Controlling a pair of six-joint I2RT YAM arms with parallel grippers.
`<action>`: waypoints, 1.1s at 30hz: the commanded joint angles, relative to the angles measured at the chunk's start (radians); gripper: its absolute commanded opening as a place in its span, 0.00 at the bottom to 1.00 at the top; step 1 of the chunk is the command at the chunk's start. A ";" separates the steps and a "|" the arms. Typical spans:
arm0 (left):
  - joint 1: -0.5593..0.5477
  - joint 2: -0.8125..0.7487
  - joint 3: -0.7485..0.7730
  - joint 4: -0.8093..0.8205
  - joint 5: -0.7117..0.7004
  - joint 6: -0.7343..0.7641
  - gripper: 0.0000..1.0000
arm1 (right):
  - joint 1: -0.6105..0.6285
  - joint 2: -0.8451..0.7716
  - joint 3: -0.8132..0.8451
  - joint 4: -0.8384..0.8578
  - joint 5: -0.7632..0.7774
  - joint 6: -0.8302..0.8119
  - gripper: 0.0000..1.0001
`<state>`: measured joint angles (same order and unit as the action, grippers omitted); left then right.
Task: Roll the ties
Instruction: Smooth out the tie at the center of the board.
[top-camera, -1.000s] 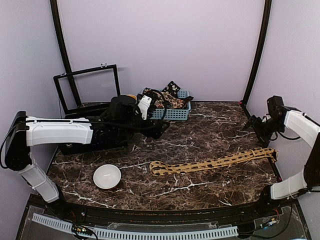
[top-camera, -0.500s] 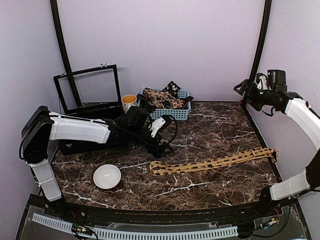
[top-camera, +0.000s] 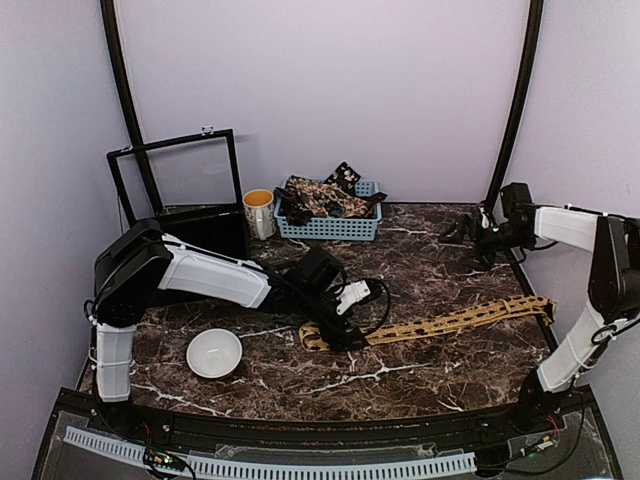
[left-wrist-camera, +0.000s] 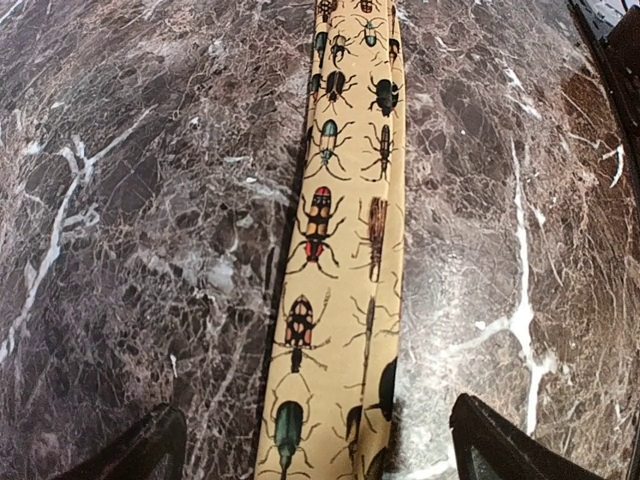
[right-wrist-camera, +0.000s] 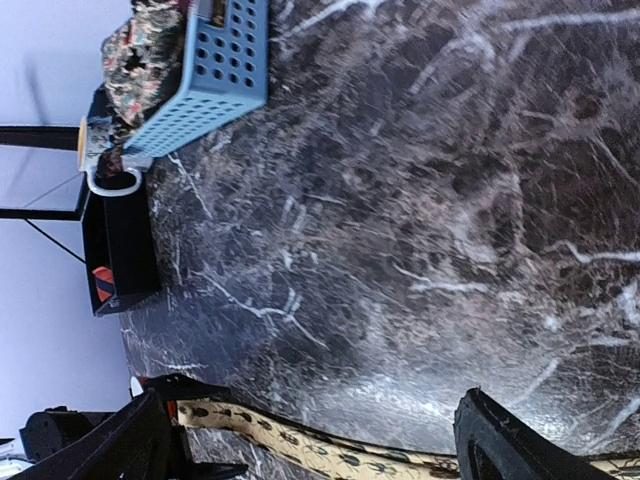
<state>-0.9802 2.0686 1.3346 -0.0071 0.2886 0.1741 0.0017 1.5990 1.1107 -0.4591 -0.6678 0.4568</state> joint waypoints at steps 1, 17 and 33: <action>-0.013 0.012 0.003 -0.023 -0.019 0.055 0.95 | -0.071 0.049 -0.069 -0.030 -0.047 -0.044 1.00; -0.017 0.008 -0.090 -0.019 -0.159 0.240 0.49 | -0.227 0.057 -0.248 -0.145 0.192 -0.010 0.98; 0.018 -0.070 -0.095 -0.033 -0.118 0.150 0.59 | -0.263 -0.050 -0.235 -0.097 0.186 0.038 1.00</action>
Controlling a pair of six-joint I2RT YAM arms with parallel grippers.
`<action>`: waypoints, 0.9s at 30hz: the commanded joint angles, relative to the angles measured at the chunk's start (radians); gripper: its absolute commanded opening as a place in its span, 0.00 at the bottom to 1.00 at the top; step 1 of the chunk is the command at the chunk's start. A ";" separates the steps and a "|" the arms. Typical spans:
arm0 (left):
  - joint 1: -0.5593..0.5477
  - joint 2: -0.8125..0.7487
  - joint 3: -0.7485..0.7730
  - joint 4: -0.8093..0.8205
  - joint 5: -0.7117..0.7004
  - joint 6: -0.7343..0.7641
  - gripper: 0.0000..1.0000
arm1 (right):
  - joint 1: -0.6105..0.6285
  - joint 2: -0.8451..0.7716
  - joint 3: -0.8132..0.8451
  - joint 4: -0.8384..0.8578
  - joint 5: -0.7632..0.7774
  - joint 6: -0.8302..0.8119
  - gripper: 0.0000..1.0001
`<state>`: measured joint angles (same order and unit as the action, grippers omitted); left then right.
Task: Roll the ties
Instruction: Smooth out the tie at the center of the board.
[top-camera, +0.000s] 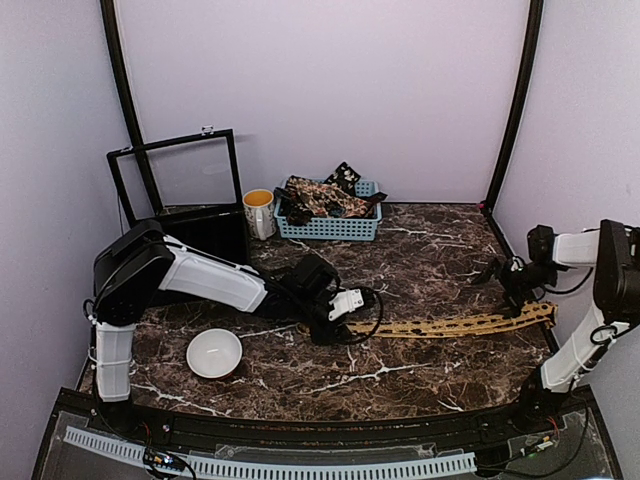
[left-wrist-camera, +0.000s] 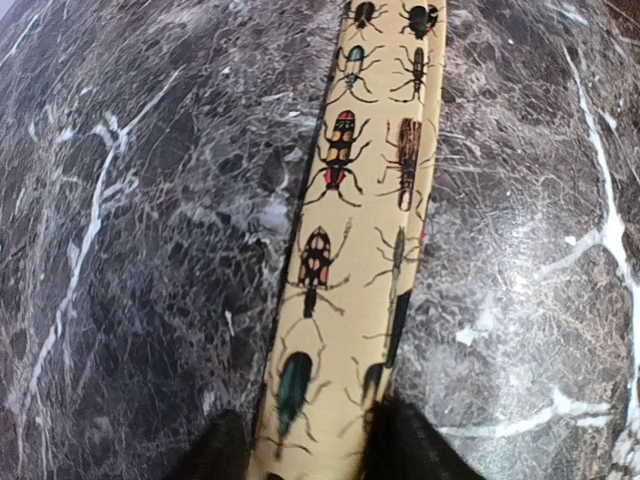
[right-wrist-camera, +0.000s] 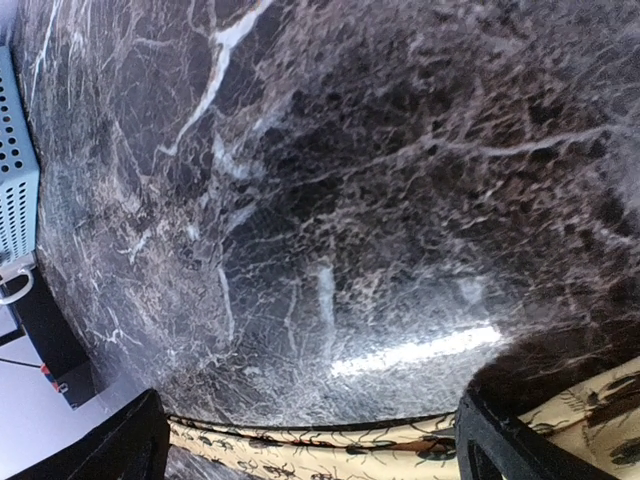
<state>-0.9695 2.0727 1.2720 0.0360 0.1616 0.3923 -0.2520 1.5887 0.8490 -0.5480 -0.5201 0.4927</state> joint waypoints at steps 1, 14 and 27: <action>0.008 -0.096 -0.033 -0.070 0.011 -0.097 0.67 | -0.009 -0.060 0.033 -0.006 0.030 -0.004 0.99; 0.059 -0.455 -0.183 0.253 0.049 -0.834 0.99 | 0.137 -0.247 0.035 0.142 -0.201 0.078 0.97; 0.157 -0.212 -0.186 0.510 0.455 -1.232 0.99 | 0.466 -0.230 -0.079 0.375 -0.230 0.307 0.97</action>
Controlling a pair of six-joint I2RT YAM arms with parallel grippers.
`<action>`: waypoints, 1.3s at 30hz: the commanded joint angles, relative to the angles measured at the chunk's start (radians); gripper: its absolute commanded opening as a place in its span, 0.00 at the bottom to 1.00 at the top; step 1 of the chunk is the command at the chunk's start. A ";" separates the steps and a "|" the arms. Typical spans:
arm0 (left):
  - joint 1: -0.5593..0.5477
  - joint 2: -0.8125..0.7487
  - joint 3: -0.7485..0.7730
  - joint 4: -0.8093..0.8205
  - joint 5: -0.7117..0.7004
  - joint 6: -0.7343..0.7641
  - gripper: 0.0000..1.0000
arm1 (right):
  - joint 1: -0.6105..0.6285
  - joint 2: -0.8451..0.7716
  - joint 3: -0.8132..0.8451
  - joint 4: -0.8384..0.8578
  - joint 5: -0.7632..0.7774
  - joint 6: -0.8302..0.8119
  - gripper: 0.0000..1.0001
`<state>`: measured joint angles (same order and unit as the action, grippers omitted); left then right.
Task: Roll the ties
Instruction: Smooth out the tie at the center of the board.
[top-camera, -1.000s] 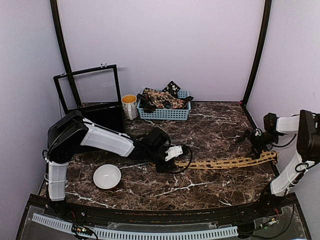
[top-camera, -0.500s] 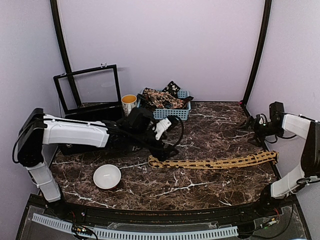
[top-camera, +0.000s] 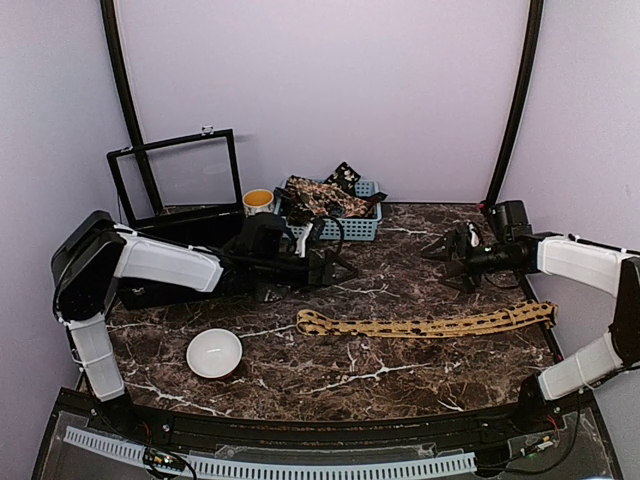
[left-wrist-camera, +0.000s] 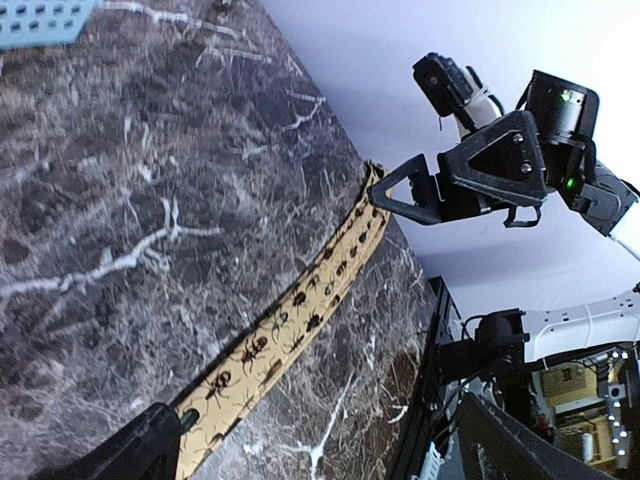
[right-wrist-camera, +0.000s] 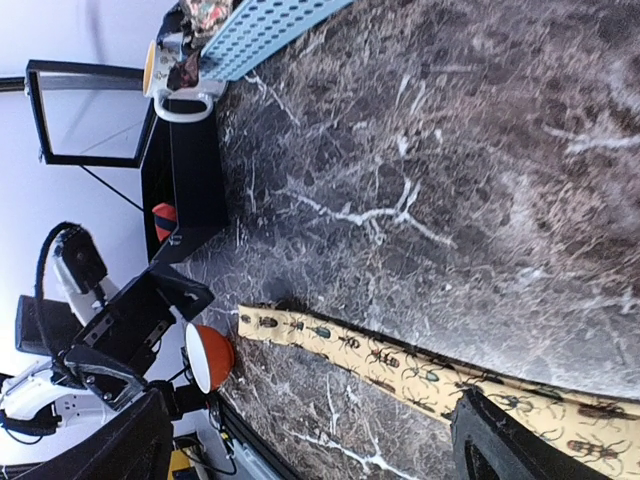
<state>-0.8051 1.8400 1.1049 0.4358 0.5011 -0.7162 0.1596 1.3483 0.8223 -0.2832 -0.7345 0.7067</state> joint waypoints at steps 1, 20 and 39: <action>-0.008 0.030 -0.029 0.137 0.125 -0.144 0.99 | 0.072 0.015 -0.066 0.130 -0.017 0.111 0.97; 0.034 0.166 -0.248 0.423 0.112 -0.278 0.99 | 0.225 0.194 -0.146 0.232 -0.038 0.124 0.97; 0.040 0.186 -0.365 0.650 0.143 -0.319 0.99 | 0.155 0.239 -0.233 0.168 0.014 0.032 0.99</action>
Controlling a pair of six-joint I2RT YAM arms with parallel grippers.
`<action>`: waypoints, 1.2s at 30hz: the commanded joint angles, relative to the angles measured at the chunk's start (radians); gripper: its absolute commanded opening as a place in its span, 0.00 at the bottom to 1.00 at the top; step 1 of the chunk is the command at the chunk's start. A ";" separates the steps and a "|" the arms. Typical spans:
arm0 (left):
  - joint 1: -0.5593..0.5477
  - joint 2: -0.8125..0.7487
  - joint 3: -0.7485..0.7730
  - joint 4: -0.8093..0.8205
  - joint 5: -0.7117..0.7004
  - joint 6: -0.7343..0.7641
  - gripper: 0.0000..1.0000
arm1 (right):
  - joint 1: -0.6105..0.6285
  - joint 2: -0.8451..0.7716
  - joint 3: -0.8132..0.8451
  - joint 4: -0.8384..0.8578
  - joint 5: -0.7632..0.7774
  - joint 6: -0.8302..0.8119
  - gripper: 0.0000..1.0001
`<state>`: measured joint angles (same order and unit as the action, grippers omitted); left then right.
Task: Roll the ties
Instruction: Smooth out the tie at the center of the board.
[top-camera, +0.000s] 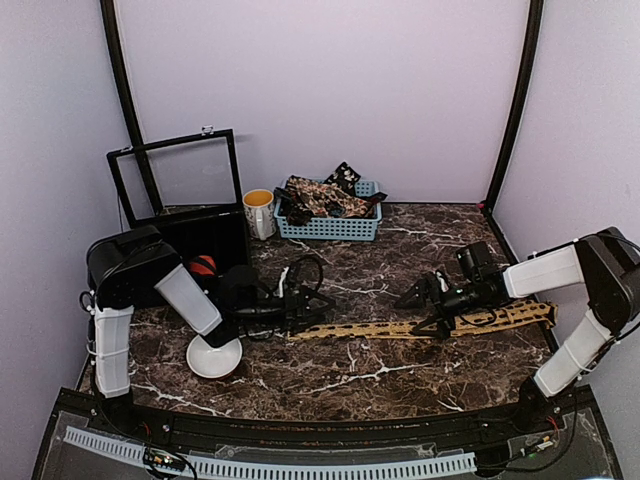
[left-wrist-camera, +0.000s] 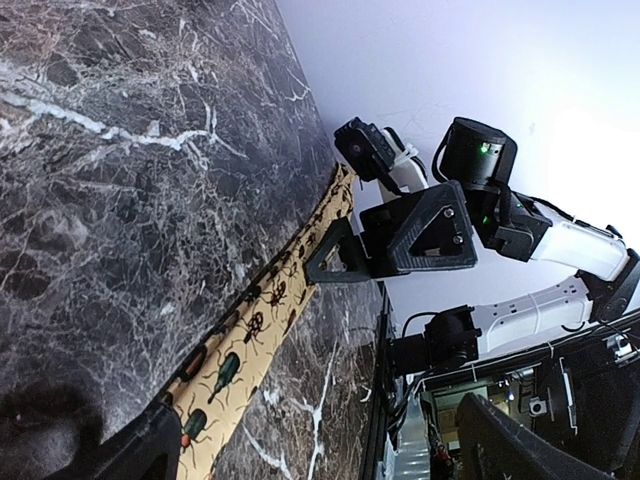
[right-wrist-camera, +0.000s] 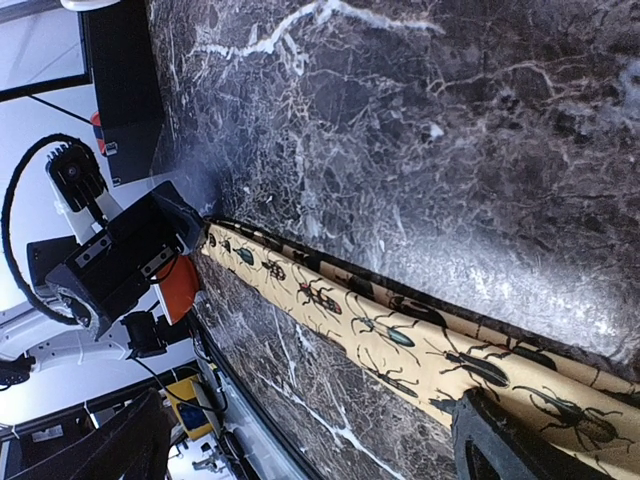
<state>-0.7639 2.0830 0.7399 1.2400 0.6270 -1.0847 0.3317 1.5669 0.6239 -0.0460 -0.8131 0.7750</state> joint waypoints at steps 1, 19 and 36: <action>-0.002 -0.089 0.018 -0.210 0.013 0.081 0.99 | -0.020 0.021 -0.032 -0.075 0.095 -0.042 0.99; 0.000 -0.080 -0.035 -0.263 -0.008 0.115 0.99 | -0.025 0.053 -0.007 -0.097 0.094 -0.055 0.99; 0.002 -0.372 0.293 -1.049 -0.227 0.551 0.99 | -0.021 -0.119 0.143 -0.168 0.033 -0.109 0.99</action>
<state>-0.7647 1.8263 0.9459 0.4854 0.5106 -0.7052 0.3138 1.5166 0.6918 -0.1734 -0.7872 0.7063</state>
